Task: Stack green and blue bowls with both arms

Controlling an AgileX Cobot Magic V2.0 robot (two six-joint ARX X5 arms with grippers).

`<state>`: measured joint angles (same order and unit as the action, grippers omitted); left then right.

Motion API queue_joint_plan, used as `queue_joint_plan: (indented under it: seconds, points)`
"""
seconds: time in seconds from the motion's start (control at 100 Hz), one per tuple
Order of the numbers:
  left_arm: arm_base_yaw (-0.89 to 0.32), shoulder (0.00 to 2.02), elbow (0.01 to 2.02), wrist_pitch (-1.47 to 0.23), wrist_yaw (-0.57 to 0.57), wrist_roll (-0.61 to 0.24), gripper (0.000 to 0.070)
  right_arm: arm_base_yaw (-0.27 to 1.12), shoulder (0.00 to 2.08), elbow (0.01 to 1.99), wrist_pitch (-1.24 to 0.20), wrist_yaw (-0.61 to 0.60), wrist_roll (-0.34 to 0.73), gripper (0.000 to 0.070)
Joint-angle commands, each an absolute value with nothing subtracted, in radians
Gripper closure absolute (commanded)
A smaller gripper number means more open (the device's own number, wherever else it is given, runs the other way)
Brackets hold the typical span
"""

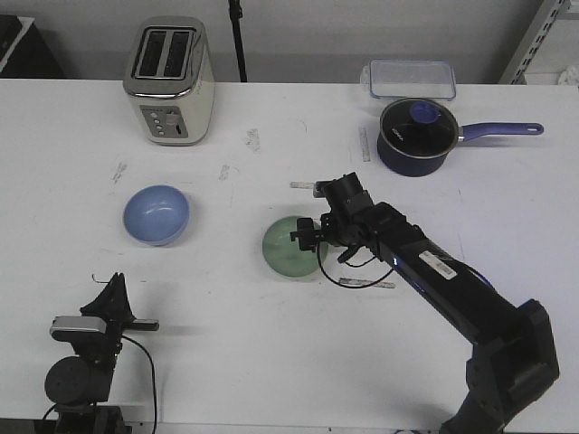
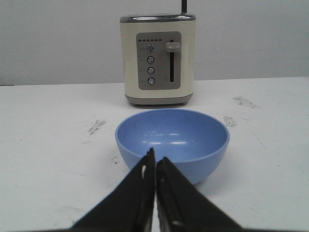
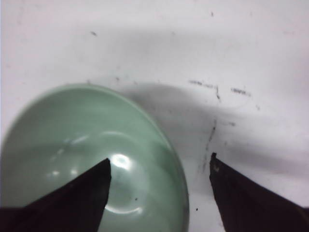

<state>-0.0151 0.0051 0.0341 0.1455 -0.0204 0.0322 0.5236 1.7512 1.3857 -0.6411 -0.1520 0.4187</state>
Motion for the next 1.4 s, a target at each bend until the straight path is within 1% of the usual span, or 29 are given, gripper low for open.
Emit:
queue_joint_plan:
  seconds: [0.0,0.06,0.25,0.32,0.37,0.45,0.51,0.55,0.59,0.67,0.71,0.8,0.9,0.97,1.15,1.26,1.39]
  points:
    - [-0.013,0.003,0.012,0.158,-0.020,0.034,0.0698,0.532,1.715,1.406,-0.622,-0.125,0.413,0.0247]
    - [-0.013,0.003,0.012,0.158,-0.020,0.034,0.0698,0.531,1.688,1.406,-0.620,-0.089,0.408,0.0247]
    - [-0.013,0.003,0.012,0.158,-0.020,0.034,0.0698,0.520,1.605,1.406,-0.621,0.039,0.345,0.0251]
    - [-0.013,0.003,0.012,0.158,-0.020,0.034,0.0698,0.509,1.575,1.406,-0.620,0.070,0.308,0.0269]
    - [-0.013,0.003,0.012,0.158,-0.020,0.034,0.0698,0.500,1.554,1.402,-0.620,0.088,0.285,0.0324]
    - [-0.013,0.003,0.012,0.158,-0.020,0.034,0.0698,0.477,1.513,1.378,-0.600,0.112,0.253,0.0468]
    - [-0.013,0.003,0.012,0.158,-0.020,0.034,0.0698,0.456,1.480,1.345,-0.566,0.118,0.226,0.0561]
    - [-0.013,0.003,0.012,0.158,-0.020,0.034,0.0698,0.441,1.456,1.317,-0.540,0.117,0.208,0.0604]
    - [-0.013,0.003,0.012,0.158,-0.020,0.034,0.0698,0.422,1.429,1.281,-0.503,0.115,0.191,0.0630]
    - [-0.013,0.003,0.012,0.158,-0.020,0.034,0.0698,0.389,1.380,1.216,-0.444,0.107,0.142,0.0639]
    - [-0.013,0.003,0.012,0.158,-0.020,0.034,0.0698,0.369,1.353,1.176,-0.407,0.105,0.099,0.0643]
    - [-0.013,0.003,0.012,0.158,-0.020,0.034,0.0698,0.321,1.288,1.077,-0.315,0.105,-0.023,0.0681]
    - [-0.013,0.003,0.012,0.158,-0.020,0.034,0.0698,0.257,1.211,0.961,-0.211,0.105,-0.106,0.0683]
    - [-0.013,0.003,0.012,0.158,-0.020,0.034,0.0698,0.216,1.161,0.897,-0.161,0.102,-0.104,0.0683]
    - [-0.013,0.003,0.012,0.158,-0.020,0.034,0.0698,0.130,1.002,0.752,-0.085,0.070,-0.041,0.0683]
    - [-0.013,0.003,0.012,0.158,-0.020,0.034,0.0698,0.104,0.887,0.666,-0.047,0.068,-0.003,0.0683]
    - [-0.013,0.003,0.012,0.158,-0.020,0.034,0.0698,0.098,0.738,0.566,-0.036,0.068,0.027,0.0684]
